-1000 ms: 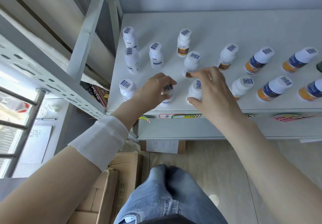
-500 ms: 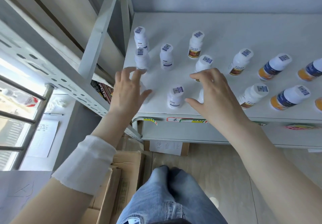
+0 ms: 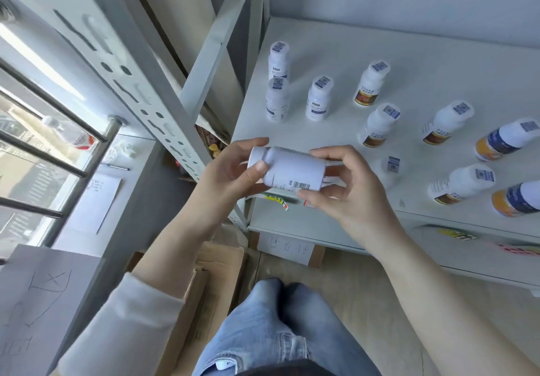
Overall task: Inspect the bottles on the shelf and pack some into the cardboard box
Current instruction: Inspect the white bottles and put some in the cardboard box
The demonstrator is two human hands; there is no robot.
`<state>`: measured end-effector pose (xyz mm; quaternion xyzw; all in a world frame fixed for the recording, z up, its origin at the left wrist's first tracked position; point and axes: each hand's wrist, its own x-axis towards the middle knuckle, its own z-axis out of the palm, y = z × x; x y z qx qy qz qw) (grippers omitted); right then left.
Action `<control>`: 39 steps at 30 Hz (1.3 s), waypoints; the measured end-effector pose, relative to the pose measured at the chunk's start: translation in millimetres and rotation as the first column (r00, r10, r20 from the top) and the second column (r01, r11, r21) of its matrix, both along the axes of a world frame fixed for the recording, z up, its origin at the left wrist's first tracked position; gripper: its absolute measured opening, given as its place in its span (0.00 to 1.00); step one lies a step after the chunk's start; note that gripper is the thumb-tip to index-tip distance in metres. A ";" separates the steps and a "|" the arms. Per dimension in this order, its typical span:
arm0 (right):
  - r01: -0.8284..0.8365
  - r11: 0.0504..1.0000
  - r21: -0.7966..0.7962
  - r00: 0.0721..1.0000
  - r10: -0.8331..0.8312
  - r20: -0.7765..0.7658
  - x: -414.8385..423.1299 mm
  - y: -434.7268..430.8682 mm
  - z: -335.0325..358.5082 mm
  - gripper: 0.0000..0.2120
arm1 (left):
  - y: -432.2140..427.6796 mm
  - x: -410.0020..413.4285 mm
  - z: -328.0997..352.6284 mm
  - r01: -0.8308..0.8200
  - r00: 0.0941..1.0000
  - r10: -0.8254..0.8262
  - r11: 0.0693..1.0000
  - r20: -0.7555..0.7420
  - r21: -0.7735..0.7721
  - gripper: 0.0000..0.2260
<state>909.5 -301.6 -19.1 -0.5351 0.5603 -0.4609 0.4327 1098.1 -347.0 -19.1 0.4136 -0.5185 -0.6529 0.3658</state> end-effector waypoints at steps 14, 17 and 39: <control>-0.056 0.998 0.012 0.966 0.051 0.255 14.5 16.6 -3.9 0.25 | 7.8 18.4 -4.8 -0.035 0.994 0.033 0.999 -0.108 -0.014 0.09; -0.039 0.992 0.122 0.939 -0.005 0.344 12.8 15.3 -3.8 0.23 | 7.4 18.2 -5.5 0.005 0.993 -0.014 0.997 -0.116 -0.078 0.13; 0.213 0.879 -0.426 0.813 -0.402 -0.422 46.7 12.6 8.8 0.25 | 16.7 -15.5 -30.8 0.034 0.903 0.160 0.898 -0.398 0.439 0.36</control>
